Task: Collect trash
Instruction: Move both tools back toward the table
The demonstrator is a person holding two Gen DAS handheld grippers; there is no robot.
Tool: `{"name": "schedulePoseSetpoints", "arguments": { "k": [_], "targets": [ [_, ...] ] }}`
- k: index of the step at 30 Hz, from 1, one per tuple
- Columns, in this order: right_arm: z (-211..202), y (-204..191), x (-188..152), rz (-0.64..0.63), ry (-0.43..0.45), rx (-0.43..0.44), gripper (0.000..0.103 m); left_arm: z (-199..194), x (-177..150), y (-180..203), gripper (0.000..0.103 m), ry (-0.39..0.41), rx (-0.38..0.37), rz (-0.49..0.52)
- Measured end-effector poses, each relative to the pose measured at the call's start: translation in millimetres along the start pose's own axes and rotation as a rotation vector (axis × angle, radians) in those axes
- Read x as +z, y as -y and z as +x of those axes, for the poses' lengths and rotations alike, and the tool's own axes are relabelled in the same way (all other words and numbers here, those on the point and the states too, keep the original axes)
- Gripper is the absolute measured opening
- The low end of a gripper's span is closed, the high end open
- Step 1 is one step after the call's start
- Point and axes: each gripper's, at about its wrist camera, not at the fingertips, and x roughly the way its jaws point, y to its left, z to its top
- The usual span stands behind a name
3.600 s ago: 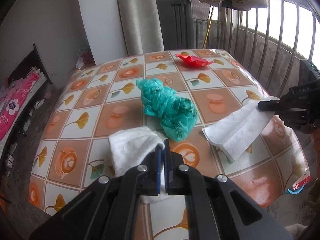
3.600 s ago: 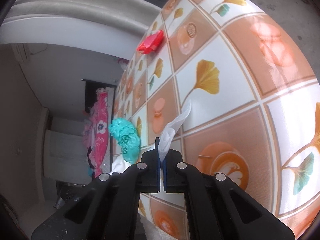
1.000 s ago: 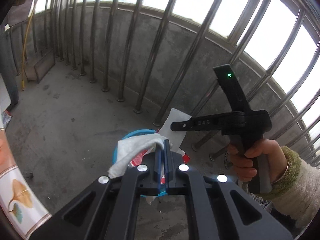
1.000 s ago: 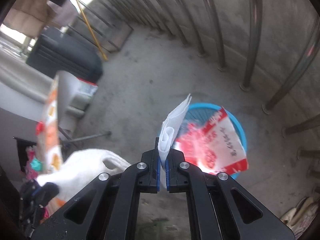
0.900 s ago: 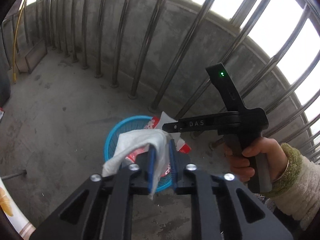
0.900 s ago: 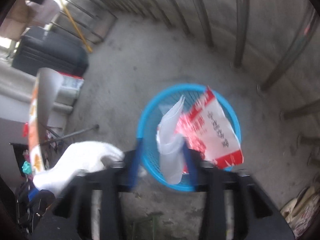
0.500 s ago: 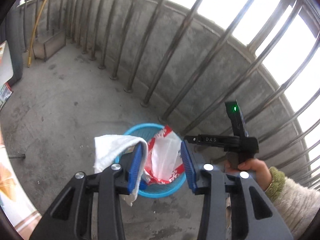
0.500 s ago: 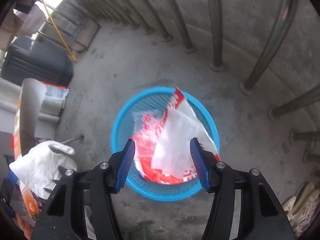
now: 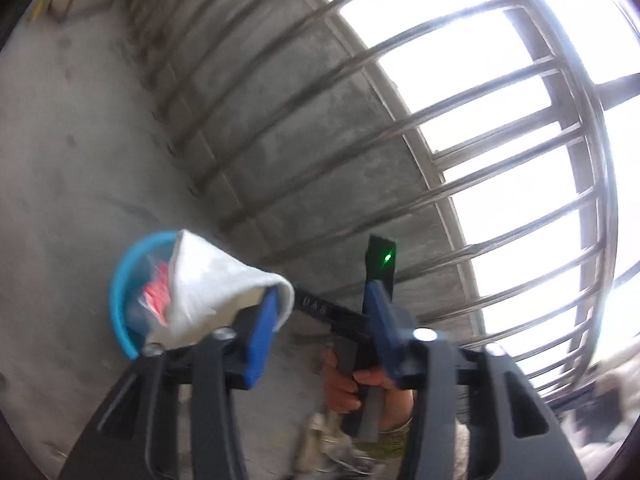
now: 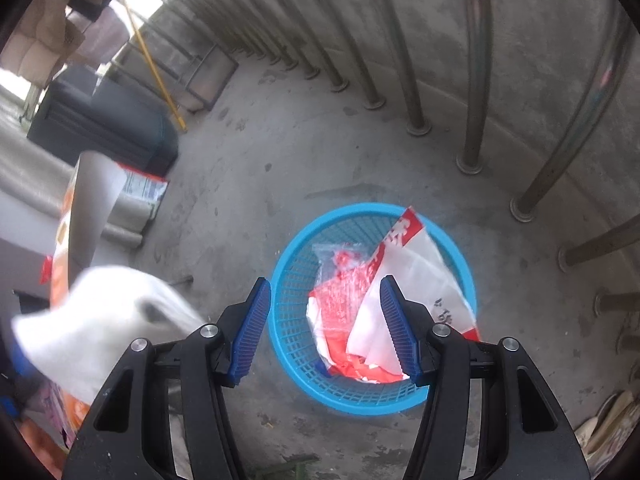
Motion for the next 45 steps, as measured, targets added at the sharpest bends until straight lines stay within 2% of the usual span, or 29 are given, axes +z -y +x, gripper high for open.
{"name": "schedulePoseSetpoints", "arguments": {
  "k": [2, 5, 7, 10, 13, 17, 19, 20, 22, 25, 28, 30, 34, 39, 42, 44, 45],
  "targets": [
    [-5.7, 9.6, 4.4, 0.032, 0.013, -0.005, 0.055, 35.4, -8.3, -26.5, 0.085, -0.083, 0.068, -0.106],
    [-12.8, 22.2, 7.7, 0.066, 0.020, -0.004, 0.055, 76.9, -35.1, -80.9, 0.086, -0.230, 0.214, -0.316],
    [-12.1, 24.5, 5.9, 0.056, 0.013, -0.008, 0.055, 80.4, -53.7, -105.3, 0.086, -0.250, 0.233, -0.423],
    [-6.5, 18.0, -0.8, 0.025, -0.017, -0.003, 0.055, 68.5, -61.1, -110.2, 0.086, -0.235, 0.257, -0.416],
    [6.8, 7.2, -9.1, -0.007, -0.063, 0.020, 0.055, 48.6, -49.0, -88.0, 0.086, -0.179, 0.294, -0.300],
    [38.2, -13.6, -18.3, -0.067, -0.154, 0.018, 0.053, 6.8, -39.9, -37.5, 0.086, -0.100, 0.342, -0.058],
    [66.0, -19.6, -24.7, -0.089, -0.213, -0.022, 0.050, -24.5, -40.7, -13.9, 0.086, -0.052, 0.368, 0.064],
    [89.3, -21.9, -28.5, -0.104, -0.267, -0.060, 0.047, -42.3, -42.6, -3.2, 0.086, -0.028, 0.386, 0.117],
    [121.2, -19.2, -35.6, -0.117, -0.316, -0.127, 0.040, -76.6, -49.8, 14.8, 0.086, 0.025, 0.424, 0.202],
    [172.2, -11.6, -41.2, -0.116, -0.378, -0.207, 0.028, -133.0, -66.7, 28.7, 0.086, 0.119, 0.482, 0.268],
    [208.9, -5.2, -39.4, -0.109, -0.398, -0.235, 0.024, -185.4, -88.4, 23.4, 0.086, 0.209, 0.548, 0.252],
    [223.0, -2.2, -33.4, -0.087, -0.404, -0.215, 0.024, -217.4, -103.7, 14.9, 0.086, 0.262, 0.601, 0.222],
    [249.3, 5.8, -24.4, -0.049, -0.450, -0.218, 0.015, -272.2, -139.2, -5.0, 0.086, 0.360, 0.701, 0.131],
    [268.4, -11.4, -18.1, -0.128, -0.468, -0.268, 0.015, -319.5, -172.4, -26.7, 0.086, 0.471, 0.742, 0.013],
    [262.8, -28.2, -17.6, -0.198, -0.471, -0.306, 0.022, -331.5, -180.7, -36.7, 0.086, 0.506, 0.748, -0.034],
    [247.2, -42.7, -16.5, -0.272, -0.449, -0.302, 0.031, -336.3, -184.9, -37.2, 0.086, 0.531, 0.737, -0.041],
    [238.9, -48.8, -16.1, -0.299, -0.441, -0.293, 0.040, -338.5, -184.8, -38.3, 0.086, 0.539, 0.731, -0.037]
  ]
}}
